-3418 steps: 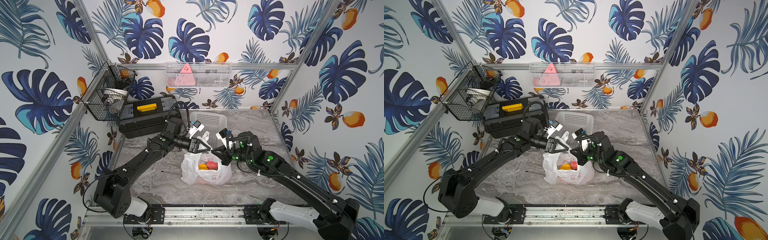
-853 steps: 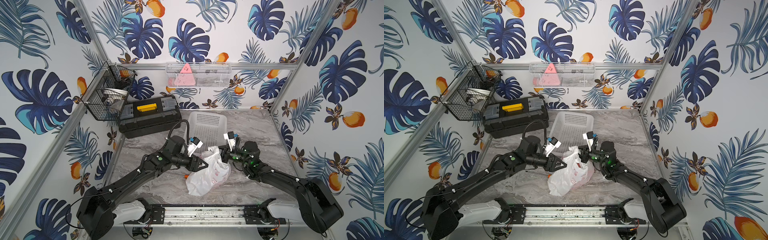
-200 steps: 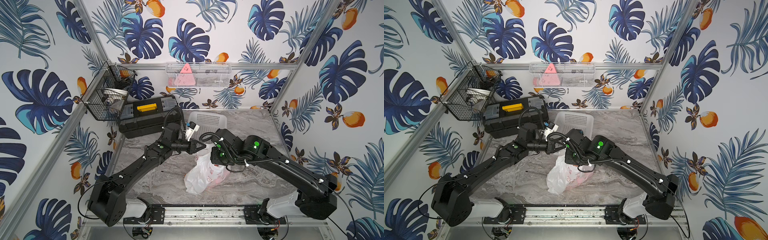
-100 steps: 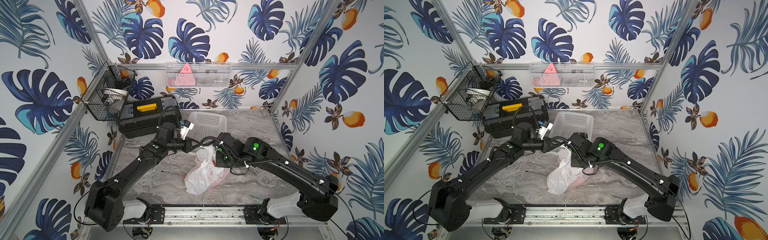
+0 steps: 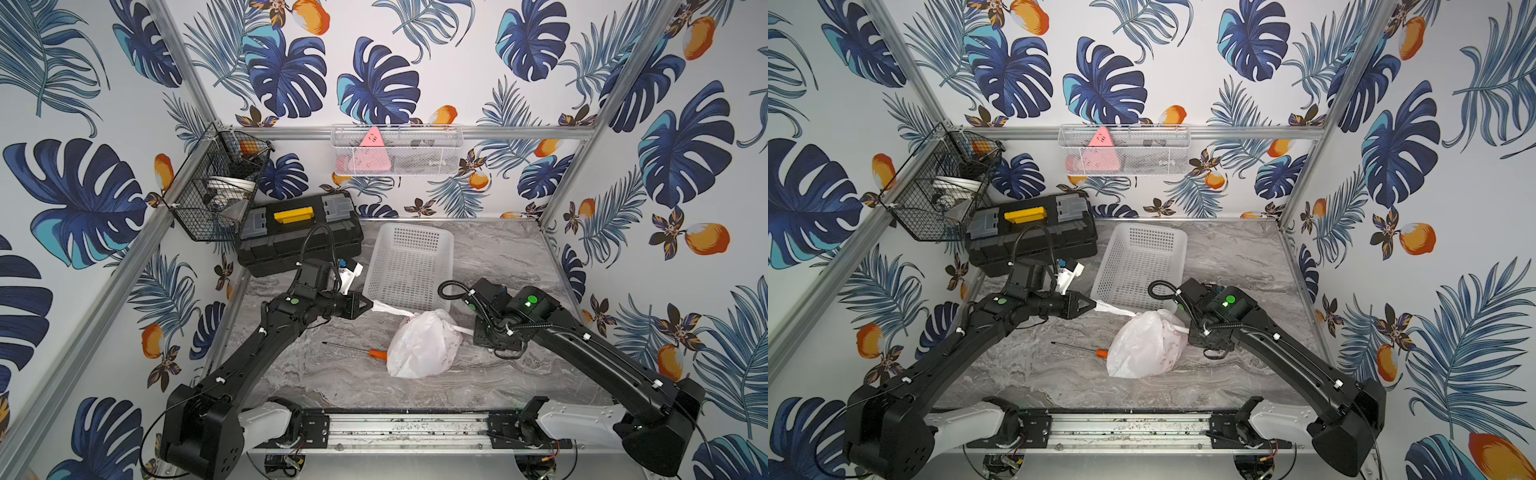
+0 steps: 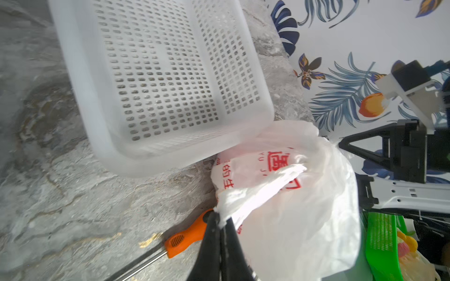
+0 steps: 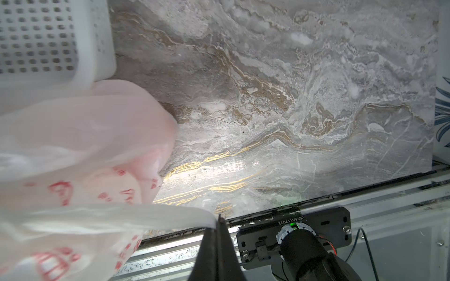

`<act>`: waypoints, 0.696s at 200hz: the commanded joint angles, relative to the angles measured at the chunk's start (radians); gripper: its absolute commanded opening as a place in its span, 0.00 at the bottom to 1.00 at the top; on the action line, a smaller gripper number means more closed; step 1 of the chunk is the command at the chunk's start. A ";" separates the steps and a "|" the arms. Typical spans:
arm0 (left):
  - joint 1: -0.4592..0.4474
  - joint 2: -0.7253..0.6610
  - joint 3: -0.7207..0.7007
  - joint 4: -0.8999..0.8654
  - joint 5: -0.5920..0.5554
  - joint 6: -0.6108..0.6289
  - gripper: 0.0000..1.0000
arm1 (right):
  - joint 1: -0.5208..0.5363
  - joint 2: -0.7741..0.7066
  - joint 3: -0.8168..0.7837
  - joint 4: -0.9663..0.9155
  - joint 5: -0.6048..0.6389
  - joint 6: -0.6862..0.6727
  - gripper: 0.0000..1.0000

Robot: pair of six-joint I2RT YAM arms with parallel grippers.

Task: Place the peach into a plastic bag & tie a knot
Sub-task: Tie the plastic bag at the center of the board.

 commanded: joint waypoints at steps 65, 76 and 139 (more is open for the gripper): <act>0.044 0.024 -0.001 -0.034 -0.187 0.036 0.00 | -0.171 0.004 -0.171 0.058 -0.043 -0.067 0.00; 0.045 0.030 -0.002 -0.032 -0.188 0.034 0.00 | -0.178 0.007 -0.176 0.067 -0.044 -0.076 0.00; 0.044 -0.009 -0.008 0.026 -0.034 -0.047 0.12 | -0.177 -0.027 -0.107 0.279 -0.309 -0.195 0.28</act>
